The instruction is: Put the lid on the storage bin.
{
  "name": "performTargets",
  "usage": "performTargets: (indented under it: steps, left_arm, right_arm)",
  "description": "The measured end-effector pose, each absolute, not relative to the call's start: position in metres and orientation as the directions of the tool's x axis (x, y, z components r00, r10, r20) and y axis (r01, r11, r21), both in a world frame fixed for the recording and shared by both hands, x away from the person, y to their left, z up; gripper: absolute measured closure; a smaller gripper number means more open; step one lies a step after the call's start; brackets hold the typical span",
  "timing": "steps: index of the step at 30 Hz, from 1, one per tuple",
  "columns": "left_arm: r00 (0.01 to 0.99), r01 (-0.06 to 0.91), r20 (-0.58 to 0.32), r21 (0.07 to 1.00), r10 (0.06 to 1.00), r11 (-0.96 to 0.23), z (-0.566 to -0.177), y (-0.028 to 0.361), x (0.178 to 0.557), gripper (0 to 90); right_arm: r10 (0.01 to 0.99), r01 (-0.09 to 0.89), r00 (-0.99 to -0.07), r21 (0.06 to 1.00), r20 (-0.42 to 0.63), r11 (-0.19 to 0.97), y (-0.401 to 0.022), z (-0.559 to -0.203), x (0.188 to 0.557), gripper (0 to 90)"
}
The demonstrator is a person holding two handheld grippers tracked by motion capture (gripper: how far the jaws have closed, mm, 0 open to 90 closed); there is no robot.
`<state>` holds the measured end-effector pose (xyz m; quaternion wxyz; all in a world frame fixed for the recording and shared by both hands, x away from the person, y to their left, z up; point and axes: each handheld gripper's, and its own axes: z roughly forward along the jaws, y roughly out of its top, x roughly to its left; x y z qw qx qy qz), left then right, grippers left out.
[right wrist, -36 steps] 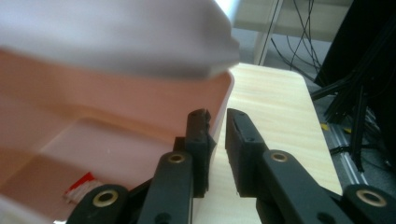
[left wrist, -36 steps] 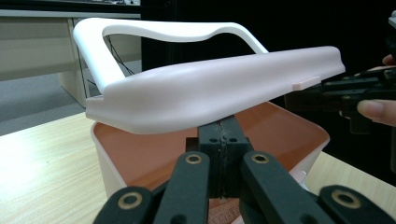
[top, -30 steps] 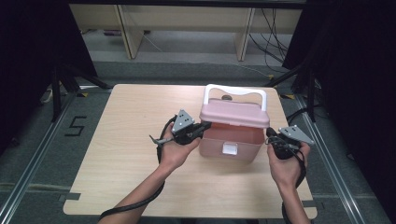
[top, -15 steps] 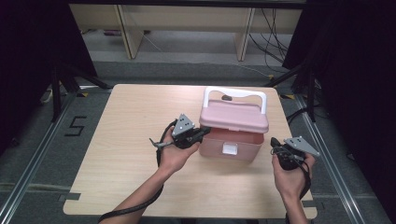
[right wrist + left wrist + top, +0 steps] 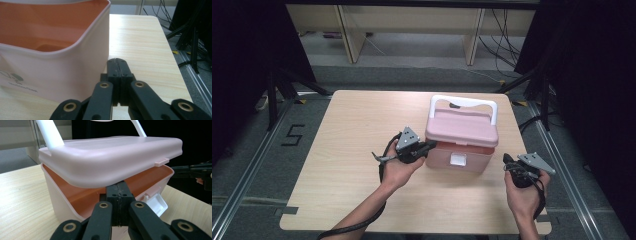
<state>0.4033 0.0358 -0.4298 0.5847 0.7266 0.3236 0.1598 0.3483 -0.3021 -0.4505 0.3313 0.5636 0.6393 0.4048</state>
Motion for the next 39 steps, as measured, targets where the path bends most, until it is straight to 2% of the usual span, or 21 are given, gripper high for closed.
performTargets:
  steps: [7, 8, 15, 17, 19, 27, 28, 29, 33, 36, 39]
  left_arm:
    - [0.739, 0.294, -0.155, 0.950, 0.656, -0.106, -0.434, 0.036, 0.401, 89.9]
    - [0.739, 0.294, -0.156, 0.950, 0.655, -0.106, -0.434, 0.036, 0.401, 89.9]
    - [0.742, 0.300, -0.160, 0.948, 0.651, -0.109, -0.436, 0.036, 0.398, 89.9]
    - [0.747, 0.298, -0.168, 0.950, 0.643, -0.098, -0.438, 0.035, 0.398, 89.9]
    - [0.744, 0.300, -0.162, 0.948, 0.648, -0.107, -0.438, 0.036, 0.397, 89.9]
    - [0.747, 0.301, -0.160, 0.947, 0.645, -0.114, -0.440, 0.036, 0.394, 89.9]
    - [0.753, 0.297, -0.164, 0.949, 0.637, -0.106, -0.441, 0.036, 0.394, 89.9]
    - [0.748, 0.301, -0.158, 0.946, 0.644, -0.118, -0.441, 0.036, 0.393, 89.9]
    - [0.750, 0.306, -0.161, 0.944, 0.642, -0.122, -0.443, 0.036, 0.392, 89.9]
    - [0.751, 0.305, -0.161, 0.945, 0.641, -0.120, -0.445, 0.036, 0.390, 89.9]
    - [0.753, 0.302, -0.159, 0.946, 0.639, -0.121, -0.444, 0.036, 0.390, 89.9]
  right_arm:
    - [0.989, 0.451, -0.143, 0.892, 0.030, 0.038, -0.303, -0.451, 0.348, 90.0]
    - [0.988, 0.456, -0.143, 0.890, 0.065, 0.008, -0.302, -0.451, 0.348, 90.0]
    - [0.988, 0.447, -0.147, 0.894, 0.045, 0.026, -0.303, -0.451, 0.348, 90.0]
    - [0.988, 0.467, -0.124, 0.884, 0.089, -0.021, -0.300, -0.451, 0.347, 90.0]
    - [0.989, 0.442, -0.144, 0.896, 0.031, 0.037, -0.304, -0.452, 0.349, 90.0]
    - [0.989, 0.450, -0.146, 0.892, 0.036, 0.034, -0.304, -0.454, 0.348, 90.0]
    - [0.988, 0.472, -0.127, 0.881, 0.089, -0.019, -0.300, -0.453, 0.346, 90.0]
    - [0.987, 0.468, -0.130, 0.884, 0.097, -0.025, -0.300, -0.454, 0.347, 90.0]
    - [0.987, 0.461, -0.153, 0.887, 0.049, 0.027, -0.302, -0.455, 0.348, 90.0]
    - [0.990, 0.455, -0.138, 0.890, 0.036, 0.031, -0.301, -0.456, 0.348, 90.0]
    - [0.988, 0.481, -0.127, 0.877, 0.084, -0.012, -0.298, -0.456, 0.346, 90.0]
